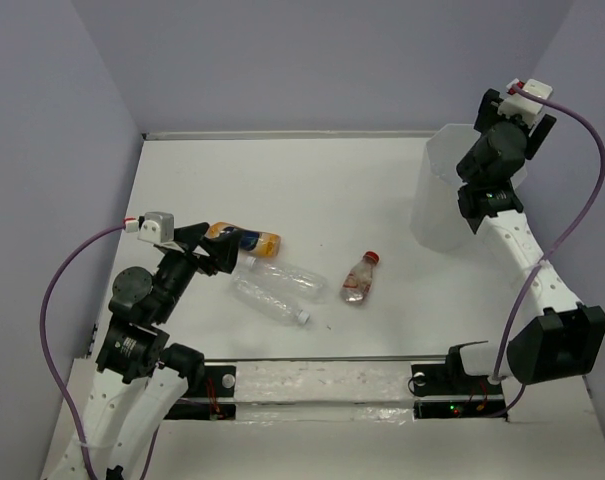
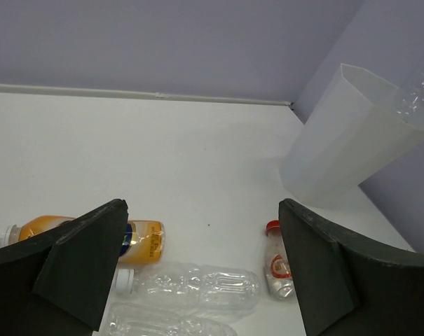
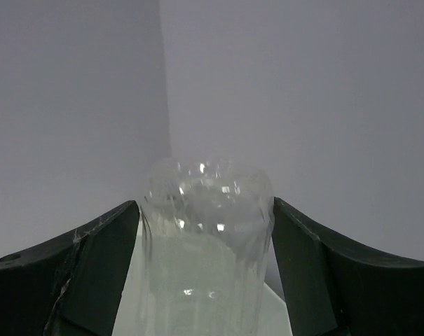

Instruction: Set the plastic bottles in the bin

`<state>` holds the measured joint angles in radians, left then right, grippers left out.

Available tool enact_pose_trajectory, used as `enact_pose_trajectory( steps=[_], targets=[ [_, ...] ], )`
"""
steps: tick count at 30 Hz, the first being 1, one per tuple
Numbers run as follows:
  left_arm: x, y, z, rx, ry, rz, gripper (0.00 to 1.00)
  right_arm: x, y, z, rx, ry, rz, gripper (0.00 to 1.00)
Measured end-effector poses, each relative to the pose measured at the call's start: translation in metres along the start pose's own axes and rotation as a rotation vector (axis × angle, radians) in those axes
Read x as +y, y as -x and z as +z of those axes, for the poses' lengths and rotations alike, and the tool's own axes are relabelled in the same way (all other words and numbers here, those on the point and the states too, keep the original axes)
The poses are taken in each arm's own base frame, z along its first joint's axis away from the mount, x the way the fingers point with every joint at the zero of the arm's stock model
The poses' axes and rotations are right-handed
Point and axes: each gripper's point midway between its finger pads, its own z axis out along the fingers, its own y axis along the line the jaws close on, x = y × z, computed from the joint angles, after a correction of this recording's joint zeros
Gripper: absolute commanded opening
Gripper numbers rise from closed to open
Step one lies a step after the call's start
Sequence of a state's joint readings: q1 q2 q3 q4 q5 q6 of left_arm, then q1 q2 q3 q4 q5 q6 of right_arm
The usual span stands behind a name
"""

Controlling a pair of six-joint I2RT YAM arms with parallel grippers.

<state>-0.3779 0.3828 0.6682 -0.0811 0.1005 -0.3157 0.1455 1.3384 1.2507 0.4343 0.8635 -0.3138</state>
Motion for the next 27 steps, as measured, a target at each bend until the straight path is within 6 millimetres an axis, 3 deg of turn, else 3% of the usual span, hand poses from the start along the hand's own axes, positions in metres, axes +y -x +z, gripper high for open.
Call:
enact_pose_trajectory(
  steps=[3,8,10,13,16,17,18,20,22,25,27],
  targets=[
    [0.0,0.0,0.0,0.0,0.0,0.0,0.99,0.003,0.007,-0.01,0.002,0.031,0.034,0.99],
    [0.0,0.0,0.0,0.002,0.001,0.0,0.99,0.018,0.013,-0.031,0.021,0.119,0.052,0.99],
    [0.001,-0.001,0.001,0.003,0.002,0.0,0.99,0.036,0.02,-0.05,0.032,0.198,0.062,0.99],
    [0.004,-0.001,0.002,0.005,0.015,0.0,0.99,0.073,0.032,-0.089,0.046,0.343,0.073,0.99],
    [0.008,-0.001,0.003,0.005,0.03,0.001,0.99,0.125,0.03,-0.169,0.118,0.6,0.08,0.95],
    [0.008,-0.001,0.003,0.004,0.031,0.001,0.99,0.133,0.027,-0.186,0.147,0.648,0.102,0.94],
    [0.008,-0.001,0.003,0.004,0.033,0.001,0.99,0.144,0.017,-0.221,0.199,0.743,0.11,0.94],
    [0.009,-0.001,0.003,0.006,0.036,0.001,0.99,0.149,-0.012,-0.263,0.293,0.836,0.112,0.94],
    [0.01,-0.002,0.004,0.008,0.037,0.001,0.99,0.147,-0.061,-0.309,0.439,0.89,0.119,0.95],
    [0.01,-0.003,0.005,0.014,0.036,0.001,0.99,0.135,-0.134,-0.349,0.606,0.887,0.042,0.96],
    [0.01,-0.004,0.006,0.018,0.037,0.0,0.99,0.119,-0.182,-0.361,0.705,0.833,-0.026,1.0]
  ],
)
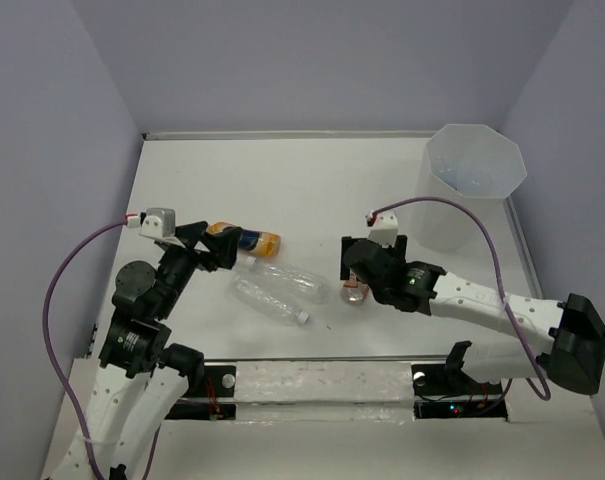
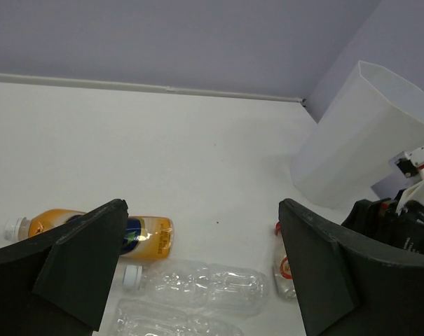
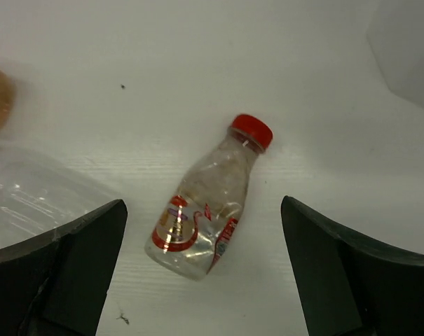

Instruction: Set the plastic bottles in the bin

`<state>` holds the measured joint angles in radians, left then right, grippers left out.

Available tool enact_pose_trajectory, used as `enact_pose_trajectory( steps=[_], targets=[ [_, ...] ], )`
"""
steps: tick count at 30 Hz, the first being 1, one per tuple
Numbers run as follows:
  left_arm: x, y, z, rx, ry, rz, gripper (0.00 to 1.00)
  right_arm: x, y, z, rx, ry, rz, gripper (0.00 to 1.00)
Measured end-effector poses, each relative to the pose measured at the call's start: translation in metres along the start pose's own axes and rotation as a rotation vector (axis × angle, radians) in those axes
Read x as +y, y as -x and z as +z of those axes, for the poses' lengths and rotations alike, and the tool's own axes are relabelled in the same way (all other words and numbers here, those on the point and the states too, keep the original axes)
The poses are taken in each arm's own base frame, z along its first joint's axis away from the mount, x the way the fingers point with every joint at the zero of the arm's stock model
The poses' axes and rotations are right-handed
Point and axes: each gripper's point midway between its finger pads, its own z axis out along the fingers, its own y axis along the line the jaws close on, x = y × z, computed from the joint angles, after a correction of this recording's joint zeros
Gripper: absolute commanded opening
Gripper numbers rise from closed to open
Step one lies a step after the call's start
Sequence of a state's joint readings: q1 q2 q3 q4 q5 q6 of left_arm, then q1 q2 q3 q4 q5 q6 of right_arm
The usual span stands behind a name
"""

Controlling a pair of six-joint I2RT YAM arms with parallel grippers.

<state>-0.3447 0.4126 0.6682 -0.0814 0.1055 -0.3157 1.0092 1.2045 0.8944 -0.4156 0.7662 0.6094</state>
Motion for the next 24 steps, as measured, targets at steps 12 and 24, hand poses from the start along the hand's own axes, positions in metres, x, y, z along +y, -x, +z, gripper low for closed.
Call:
enact_pose_trajectory(
  steps=[12,24],
  targets=[
    [-0.002,-0.005,0.003,0.025,-0.016,-0.002,0.99,-0.027,-0.099,0.027,0.192,-0.208,0.117,0.97],
    [-0.004,-0.009,0.005,0.042,-0.031,-0.006,0.99,-0.019,-0.098,0.041,0.16,-0.196,0.209,0.88]
  ],
)
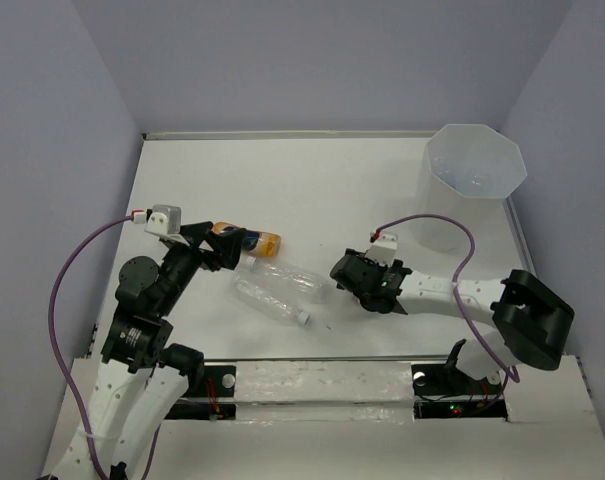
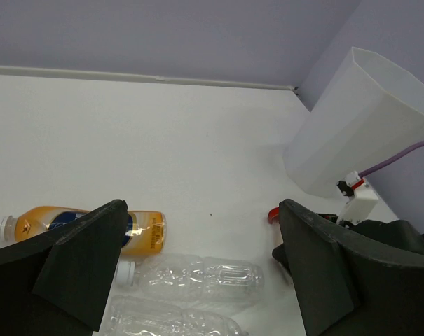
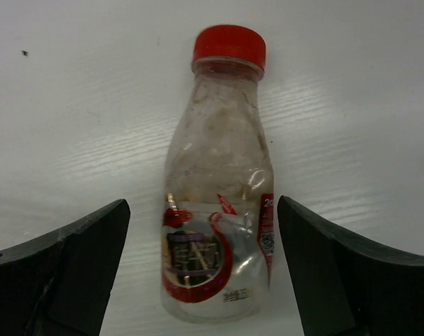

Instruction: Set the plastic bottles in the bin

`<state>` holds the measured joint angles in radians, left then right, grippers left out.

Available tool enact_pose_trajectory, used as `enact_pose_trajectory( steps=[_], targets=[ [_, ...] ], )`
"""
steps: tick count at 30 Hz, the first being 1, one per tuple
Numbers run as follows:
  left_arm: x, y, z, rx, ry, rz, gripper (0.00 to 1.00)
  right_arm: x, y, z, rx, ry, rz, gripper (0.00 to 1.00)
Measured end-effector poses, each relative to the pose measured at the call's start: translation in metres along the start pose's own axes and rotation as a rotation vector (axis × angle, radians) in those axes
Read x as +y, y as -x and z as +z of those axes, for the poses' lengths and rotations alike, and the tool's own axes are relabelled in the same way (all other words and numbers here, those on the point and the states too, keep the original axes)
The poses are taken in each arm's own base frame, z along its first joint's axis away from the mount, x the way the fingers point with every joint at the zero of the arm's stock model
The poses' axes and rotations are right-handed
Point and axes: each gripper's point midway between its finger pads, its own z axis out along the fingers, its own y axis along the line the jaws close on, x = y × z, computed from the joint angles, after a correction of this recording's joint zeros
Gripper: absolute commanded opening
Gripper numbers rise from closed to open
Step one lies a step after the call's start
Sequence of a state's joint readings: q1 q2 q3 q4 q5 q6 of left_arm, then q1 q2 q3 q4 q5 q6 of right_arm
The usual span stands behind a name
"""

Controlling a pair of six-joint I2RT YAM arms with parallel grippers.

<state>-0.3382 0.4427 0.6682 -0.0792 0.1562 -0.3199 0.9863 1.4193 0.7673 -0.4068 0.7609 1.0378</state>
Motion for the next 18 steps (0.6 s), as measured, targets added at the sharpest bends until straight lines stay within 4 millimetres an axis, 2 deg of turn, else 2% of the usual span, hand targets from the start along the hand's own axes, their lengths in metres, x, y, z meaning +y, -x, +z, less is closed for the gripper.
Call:
enact_pose_trajectory(
  steps=[2,5,8,11,12,15,18],
  targets=[
    [0.0,0.0,0.0,0.001,-0.001,-0.001,0.99,-0.008,-0.016,0.011,0.033,-0.032,-0.021,0.84],
    [0.0,0.0,0.0,0.001,-0.002,-0.001,0.99,-0.017,-0.032,0.021,0.065,-0.072,-0.052,0.71],
    [-0.001,0.0,0.0,0.002,-0.005,-0.001,0.99,-0.019,-0.034,0.024,0.067,-0.083,-0.057,0.5],
    [-0.001,-0.001,0.0,0.003,-0.007,-0.003,0.99,-0.02,-0.034,0.024,0.066,-0.082,-0.057,0.38],
    [-0.001,-0.001,0.0,0.003,-0.008,-0.003,0.99,-0.02,-0.033,0.024,0.064,-0.08,-0.059,0.31],
    [-0.001,0.0,0.0,0.003,-0.006,-0.003,0.99,-0.018,-0.026,0.019,0.053,-0.06,-0.067,0.28],
    [-0.001,0.0,0.0,0.004,-0.008,-0.003,0.99,-0.012,-0.009,0.009,0.024,-0.022,-0.093,0.28]
  ],
)
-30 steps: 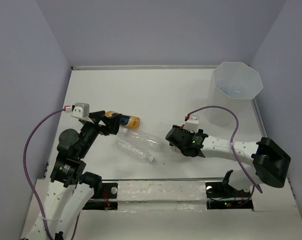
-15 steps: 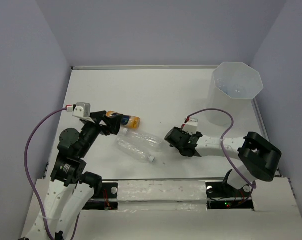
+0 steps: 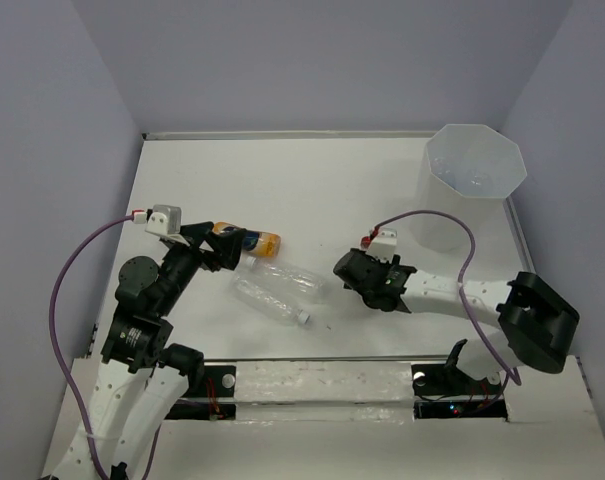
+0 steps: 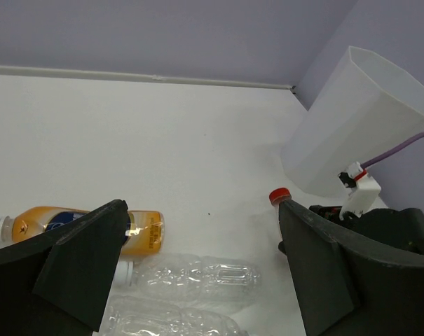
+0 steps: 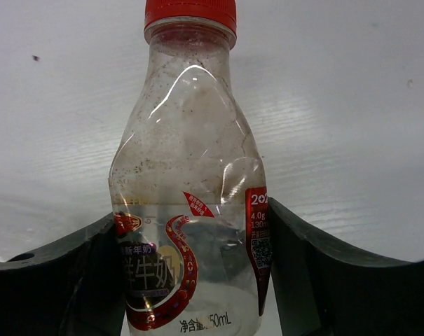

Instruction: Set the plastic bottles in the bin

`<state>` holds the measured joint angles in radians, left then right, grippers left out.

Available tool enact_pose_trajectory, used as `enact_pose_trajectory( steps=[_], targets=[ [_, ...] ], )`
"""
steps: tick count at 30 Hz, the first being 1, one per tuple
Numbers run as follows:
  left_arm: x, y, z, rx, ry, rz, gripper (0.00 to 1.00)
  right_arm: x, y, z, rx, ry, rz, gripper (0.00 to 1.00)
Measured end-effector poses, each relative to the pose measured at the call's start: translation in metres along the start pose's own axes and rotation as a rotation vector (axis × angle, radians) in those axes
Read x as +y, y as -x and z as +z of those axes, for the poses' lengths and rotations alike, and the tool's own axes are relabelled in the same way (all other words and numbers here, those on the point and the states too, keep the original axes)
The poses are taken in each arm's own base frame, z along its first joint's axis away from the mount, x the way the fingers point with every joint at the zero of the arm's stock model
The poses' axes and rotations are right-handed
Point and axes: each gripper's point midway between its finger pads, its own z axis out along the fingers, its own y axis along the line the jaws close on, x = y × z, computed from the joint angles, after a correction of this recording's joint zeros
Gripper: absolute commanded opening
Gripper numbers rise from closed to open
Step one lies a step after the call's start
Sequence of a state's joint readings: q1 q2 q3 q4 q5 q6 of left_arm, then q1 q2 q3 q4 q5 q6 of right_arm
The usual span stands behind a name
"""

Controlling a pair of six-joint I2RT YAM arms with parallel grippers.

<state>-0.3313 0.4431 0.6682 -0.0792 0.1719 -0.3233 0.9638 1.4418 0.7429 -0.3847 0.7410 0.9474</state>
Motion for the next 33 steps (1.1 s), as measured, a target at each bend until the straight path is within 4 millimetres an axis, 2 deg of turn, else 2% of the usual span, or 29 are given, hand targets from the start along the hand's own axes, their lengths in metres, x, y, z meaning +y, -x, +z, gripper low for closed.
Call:
enact_pose_trajectory(
  steps=[4,6,8,11,12,15,16,18,19,20,22,28,31,32,33],
  targets=[
    [0.0,0.0,0.0,0.001,-0.002,0.0,0.99,0.02,0.037,-0.026,-0.062,0.088,-0.023,0.28],
    [-0.001,0.0,0.0,0.001,-0.004,0.0,0.99,0.04,0.073,-0.052,-0.12,0.168,-0.039,0.28],
    [-0.001,0.0,0.0,0.001,-0.004,0.0,0.99,0.06,0.132,-0.093,-0.234,0.271,-0.016,0.28],
    [-0.001,0.0,0.0,0.001,-0.004,0.0,0.99,0.064,0.205,-0.147,-0.396,0.351,0.023,0.28],
    [-0.001,0.0,0.0,0.0,-0.004,0.0,0.99,0.058,0.239,-0.171,-0.473,0.367,0.05,0.28],
    [-0.001,0.001,-0.001,-0.005,-0.006,0.001,0.99,0.028,0.305,-0.197,-0.617,0.327,0.1,0.27],
    [-0.002,0.002,-0.002,-0.007,-0.007,0.002,0.99,0.003,0.33,-0.193,-0.664,0.258,0.134,0.28],
    [-0.002,0.003,-0.003,-0.013,-0.009,0.002,0.99,-0.037,0.359,-0.182,-0.715,0.135,0.156,0.28],
    [-0.003,0.004,-0.004,-0.017,-0.011,0.003,0.99,-0.061,0.37,-0.17,-0.725,0.046,0.159,0.28],
    [-0.003,0.004,-0.004,-0.018,-0.011,0.003,0.99,-0.076,0.375,-0.16,-0.723,-0.013,0.15,0.28],
    [-0.003,0.005,-0.005,-0.02,-0.012,0.003,0.99,-0.095,0.38,-0.139,-0.702,-0.095,0.124,0.28],
    [-0.004,0.005,-0.005,-0.023,-0.016,0.004,0.99,-0.132,0.388,-0.075,-0.608,-0.213,0.064,0.28],
    [-0.005,0.005,-0.005,-0.022,-0.018,0.004,0.99,-0.145,0.385,-0.058,-0.576,-0.245,0.06,0.31],
    [-0.005,0.005,-0.005,-0.022,-0.02,0.004,0.99,-0.147,0.384,-0.056,-0.57,-0.248,0.062,0.34],
    [-0.006,0.005,-0.005,-0.021,-0.022,0.004,0.99,-0.149,0.383,-0.053,-0.566,-0.251,0.067,0.47]
  ],
)
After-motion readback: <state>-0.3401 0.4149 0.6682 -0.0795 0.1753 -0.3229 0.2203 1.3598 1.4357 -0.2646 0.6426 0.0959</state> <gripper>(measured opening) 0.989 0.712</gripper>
